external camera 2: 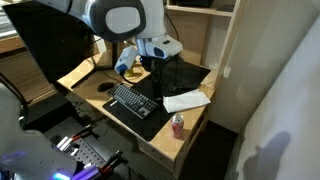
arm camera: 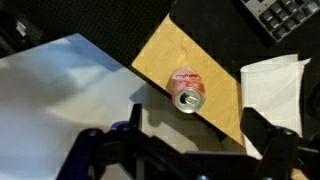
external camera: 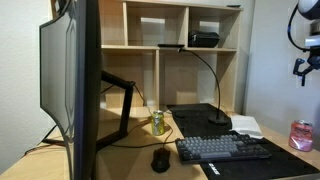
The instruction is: Place the pink soda can next to the yellow one
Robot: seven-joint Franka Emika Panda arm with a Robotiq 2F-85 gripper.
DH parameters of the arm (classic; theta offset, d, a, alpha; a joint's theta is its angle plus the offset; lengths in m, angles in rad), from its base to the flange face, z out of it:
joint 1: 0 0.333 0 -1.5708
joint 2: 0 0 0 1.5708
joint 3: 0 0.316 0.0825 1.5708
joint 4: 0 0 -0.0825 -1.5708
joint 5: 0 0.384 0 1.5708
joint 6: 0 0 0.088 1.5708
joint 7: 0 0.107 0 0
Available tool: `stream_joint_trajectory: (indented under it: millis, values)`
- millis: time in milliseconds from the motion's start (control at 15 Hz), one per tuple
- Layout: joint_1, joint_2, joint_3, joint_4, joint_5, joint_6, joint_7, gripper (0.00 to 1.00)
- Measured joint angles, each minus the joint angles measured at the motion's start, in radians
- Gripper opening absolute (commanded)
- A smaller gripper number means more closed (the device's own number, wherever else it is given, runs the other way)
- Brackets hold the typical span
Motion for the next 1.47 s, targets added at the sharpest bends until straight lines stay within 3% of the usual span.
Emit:
stream_joint_trajectory:
  millis: [200,533,1133,1467]
  values:
    - [-0.018,0.108,-0.027,-0.004,0.017,0.07,0.131,1.0]
    - [-0.021,0.232,-0.093,-0.002,0.149,0.203,0.258,1.0]
    - [-0.012,0.245,-0.095,-0.001,0.151,0.211,0.266,1.0]
    - [0.015,0.321,-0.095,-0.014,0.272,0.375,0.279,1.0]
